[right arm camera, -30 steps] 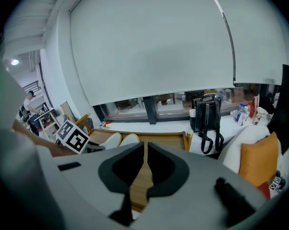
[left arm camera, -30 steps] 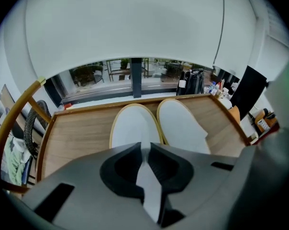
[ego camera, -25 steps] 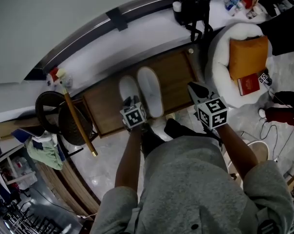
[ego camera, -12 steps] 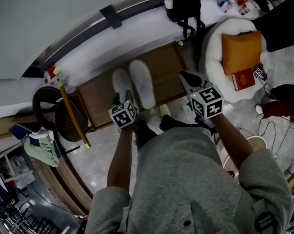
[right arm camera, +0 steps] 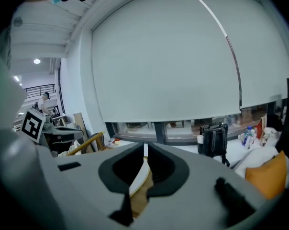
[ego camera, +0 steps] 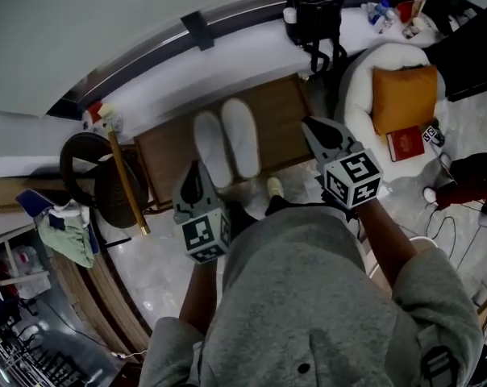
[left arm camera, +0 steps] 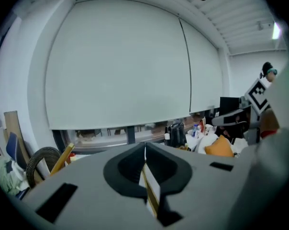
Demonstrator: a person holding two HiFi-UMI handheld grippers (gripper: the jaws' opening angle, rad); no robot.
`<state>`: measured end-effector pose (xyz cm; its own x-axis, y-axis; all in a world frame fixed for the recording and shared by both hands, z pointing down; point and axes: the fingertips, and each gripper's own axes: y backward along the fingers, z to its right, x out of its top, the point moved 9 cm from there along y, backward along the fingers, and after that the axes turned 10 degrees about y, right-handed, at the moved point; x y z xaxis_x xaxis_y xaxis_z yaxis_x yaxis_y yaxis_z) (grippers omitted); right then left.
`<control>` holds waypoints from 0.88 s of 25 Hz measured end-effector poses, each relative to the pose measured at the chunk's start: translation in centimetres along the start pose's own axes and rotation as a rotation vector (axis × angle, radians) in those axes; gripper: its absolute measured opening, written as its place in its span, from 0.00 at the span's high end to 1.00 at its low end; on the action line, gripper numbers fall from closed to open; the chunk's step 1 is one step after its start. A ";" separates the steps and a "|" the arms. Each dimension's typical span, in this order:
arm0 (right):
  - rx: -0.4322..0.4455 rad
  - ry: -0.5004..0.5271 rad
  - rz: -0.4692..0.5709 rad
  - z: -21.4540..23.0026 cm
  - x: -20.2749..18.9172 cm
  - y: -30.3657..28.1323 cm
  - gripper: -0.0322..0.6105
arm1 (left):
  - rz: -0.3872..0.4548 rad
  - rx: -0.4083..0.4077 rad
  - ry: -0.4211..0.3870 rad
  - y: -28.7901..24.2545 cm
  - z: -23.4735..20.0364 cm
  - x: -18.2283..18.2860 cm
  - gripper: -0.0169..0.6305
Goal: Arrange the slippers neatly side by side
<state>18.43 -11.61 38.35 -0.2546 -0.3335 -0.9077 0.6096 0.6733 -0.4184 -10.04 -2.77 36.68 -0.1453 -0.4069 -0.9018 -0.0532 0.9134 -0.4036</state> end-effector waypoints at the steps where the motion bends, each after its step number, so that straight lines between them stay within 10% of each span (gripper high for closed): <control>1: 0.003 -0.001 0.011 -0.1 0.3 0.1 0.89 | 0.015 -0.010 0.001 0.5 0.3 0.5 0.94; 22: 0.043 0.017 0.040 -0.9 1.7 -0.1 0.89 | 0.060 -0.019 0.015 1.5 1.0 2.8 0.95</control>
<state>17.23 -11.66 36.80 -0.2413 -0.2953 -0.9244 0.6511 0.6570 -0.3799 -9.54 -2.58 33.45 -0.1636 -0.3516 -0.9217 -0.0631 0.9361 -0.3459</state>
